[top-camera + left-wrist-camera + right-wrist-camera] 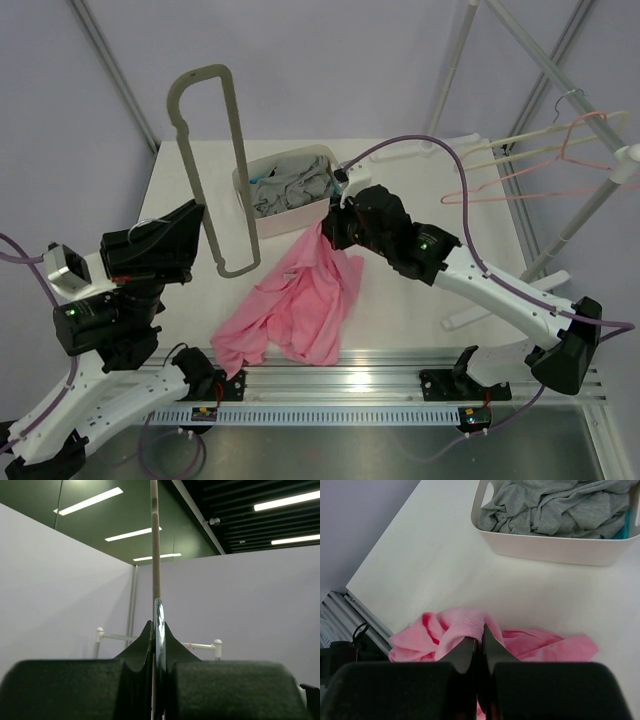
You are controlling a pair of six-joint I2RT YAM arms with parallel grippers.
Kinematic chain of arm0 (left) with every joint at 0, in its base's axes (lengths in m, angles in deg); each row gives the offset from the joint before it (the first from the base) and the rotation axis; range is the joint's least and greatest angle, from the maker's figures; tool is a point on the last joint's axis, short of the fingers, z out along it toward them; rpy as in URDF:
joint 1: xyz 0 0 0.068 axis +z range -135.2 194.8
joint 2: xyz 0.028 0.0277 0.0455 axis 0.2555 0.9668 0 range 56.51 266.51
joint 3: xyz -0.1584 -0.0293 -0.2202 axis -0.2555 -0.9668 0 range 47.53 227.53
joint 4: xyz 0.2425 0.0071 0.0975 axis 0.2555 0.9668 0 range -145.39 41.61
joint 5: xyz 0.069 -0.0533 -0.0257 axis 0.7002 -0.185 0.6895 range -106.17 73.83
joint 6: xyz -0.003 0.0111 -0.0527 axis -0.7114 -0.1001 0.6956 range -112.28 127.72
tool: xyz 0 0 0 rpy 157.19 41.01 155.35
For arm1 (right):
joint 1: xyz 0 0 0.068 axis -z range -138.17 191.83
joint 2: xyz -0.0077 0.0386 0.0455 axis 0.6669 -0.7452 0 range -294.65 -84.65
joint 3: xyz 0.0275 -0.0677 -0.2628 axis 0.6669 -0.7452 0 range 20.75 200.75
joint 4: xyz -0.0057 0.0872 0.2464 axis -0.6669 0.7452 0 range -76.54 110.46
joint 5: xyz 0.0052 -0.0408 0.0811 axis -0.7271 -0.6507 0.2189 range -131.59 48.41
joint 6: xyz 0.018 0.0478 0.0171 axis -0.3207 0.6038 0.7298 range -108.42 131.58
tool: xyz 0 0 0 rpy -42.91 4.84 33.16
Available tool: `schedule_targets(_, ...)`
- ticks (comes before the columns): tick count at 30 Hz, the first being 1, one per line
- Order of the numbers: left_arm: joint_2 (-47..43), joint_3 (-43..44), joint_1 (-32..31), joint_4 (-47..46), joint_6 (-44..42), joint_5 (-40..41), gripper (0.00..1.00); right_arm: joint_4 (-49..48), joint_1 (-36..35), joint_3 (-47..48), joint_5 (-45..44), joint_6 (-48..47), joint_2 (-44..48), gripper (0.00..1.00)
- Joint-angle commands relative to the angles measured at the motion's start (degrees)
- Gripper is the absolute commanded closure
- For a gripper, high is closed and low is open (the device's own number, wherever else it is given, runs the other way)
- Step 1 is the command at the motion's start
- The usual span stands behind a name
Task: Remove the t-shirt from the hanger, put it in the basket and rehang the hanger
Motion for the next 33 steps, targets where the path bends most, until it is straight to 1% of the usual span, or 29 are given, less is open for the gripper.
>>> schedule_targets(1, 2.09, 1.19, 0.09, 0.85, 0.81, -2.22, 1.0, -0.04, 0.28, 4.32, -8.44, -2.03, 0.36, 1.0)
schedule_targets(2, 2.09, 1.37, 0.09, 2.26, 0.98, -2.75, 1.0, 0.92, 0.28, 5.29, -10.9, -2.74, -0.08, 1.0)
schedule_targets(3, 1.83, 2.15, 0.09, 3.58, 0.98, -3.71, 1.0, 1.71, 0.28, 8.17, -15.36, -4.4, -0.69, 1.0)
schedule_targets(5, 1.31, 2.69, 0.09, 8.24, 1.42, -4.24, 1.0, 5.47, 0.72, 12.22, -18.47, -5.9, -3.33, 1.0)
schedule_targets(6, 0.52, 3.12, 0.09, 10.08, 1.69, -4.59, 1.0, 6.89, 0.98, 16.59, -20.14, -7.21, -4.29, 1.0)
schedule_targets(8, -0.62, 3.74, 0.09, 16.58, 1.95, -5.38, 1.0, 10.66, 2.21, 20.84, -22.69, -7.84, -6.76, 1.0)
schedule_targets(9, -2.28, 4.0, 0.09, 18.6, 1.86, -5.82, 1.0, 11.9, 2.91, 24.77, -22.7, -8.1, -7.37, 1.0)
schedule_targets(10, -3.52, 4.01, 0.09, 22.28, 1.69, -5.83, 1.0, 13.92, 4.75, 26.72, -22.53, -8.02, -8.25, 1.0)
schedule_targets(12, -6.42, 3.22, 0.09, 24.77, 1.69, -5.04, 1.0, 15.16, 7.13, 31.11, -22.44, -7.41, -8.87, 1.0)
schedule_targets(13, -9.3, 2.61, 0.09, 27.04, 1.69, -4.6, 1.0, 16.21, 8.36, 32.44, -22.0, -7.05, -9.31, 1.0)
schedule_targets(14, -10.64, 2.51, 0.09, 28.19, 1.69, -4.42, 1.0, 16.92, 10.98, 33.85, -20.08, -6.61, -9.57, 1.0)
schedule_targets(15, -11.61, 2.69, 0.09, 29.51, 1.6, -4.6, 1.0, 18.06, 11.96, 37.52, -19.02, -6.09, -10.01, 1.0)
schedule_targets(16, -12.75, 3.91, 0.09, 32.92, 1.43, -4.68, 1.0, 19.11, 12.58, 40.08, -18.4, -6.26, -11.5, 1.0)
schedule_targets(17, -12.93, 4.88, 0.09, 35.04, 1.16, -4.77, 1.0, 22.34, 12.85, 42.89, -19.18, -6.87, -12.64, 1.0)
schedule_targets(18, -13.02, 5.76, 0.09, 38.45, 0.99, -5.12, 1.0, 24.64, 12.85, 49.44, -19.45, -7.4, -15.18, 1.0)
schedule_targets(19, -13.2, 7.42, 0.01, 39.88, 0.81, -5.82, 1.0, 28.92, 12.85, 52.9, -19.8, -7.49, -16.33, 1.0)
schedule_targets(20, -13.37, 8.04, 0.09, 41.11, 0.9, -6.44, 1.0, 30.44, 12.76, 57.55, -19.63, -7.23, -17.3, 1.0)
schedule_targets(21, -13.46, 8.66, 0.01, 42.86, 0.9, -6.88, 1.0, 31.33, 12.85, 58.64, -19.62, -7.4, -18.09, 1.0)
schedule_targets(23, -13.55, 10.07, 0.01, 44.19, 1.07, -8.81, 1.0, 31.34, 12.85, 58.04, -19.1, -7.49, -18.01, 1.0)
schedule_targets(25, -13.2, 11.03, 0.09, 46.3, 1.16, -10.13, 1.0, 30.55, 12.85, 55.15, -17.96, -6.96, -16.96, 1.0)
schedule_targets(26, -13.11, 11.04, 0.09, 47.35, 1.25, -11.61, 1.0, 29.5, 12.85, 49.74, -17.0, -6.53, -15.31, 1.0)
schedule_targets(28, -12.93, 10.86, 0.09, 48.5, 1.16, -12.24, 1.0, 24.24, 12.85, 43.04, -13.24, -6.17, -12.93, 1.0)
schedule_targets(29, -13.02, 10.34, 0.09, 49.38, 1.07, -12.33, 1.0, 22.74, 12.85, 36.83, -11.38, -5.91, -11.0, 1.0)
schedule_targets(31, -13.81, 9.37, 0.09, 50.09, 0.9, -12.59, 1.0, 19.92, 12.76, 30.74, -5.86, -5.3, -9.93, 1.0)
schedule_targets(33, -14.25, 8.84, 0.09, 50.96, 0.63, -13.12, 1.0, 19.3, 12.5, 27.64, -3.03, -4.77, -9.4, 1.0)
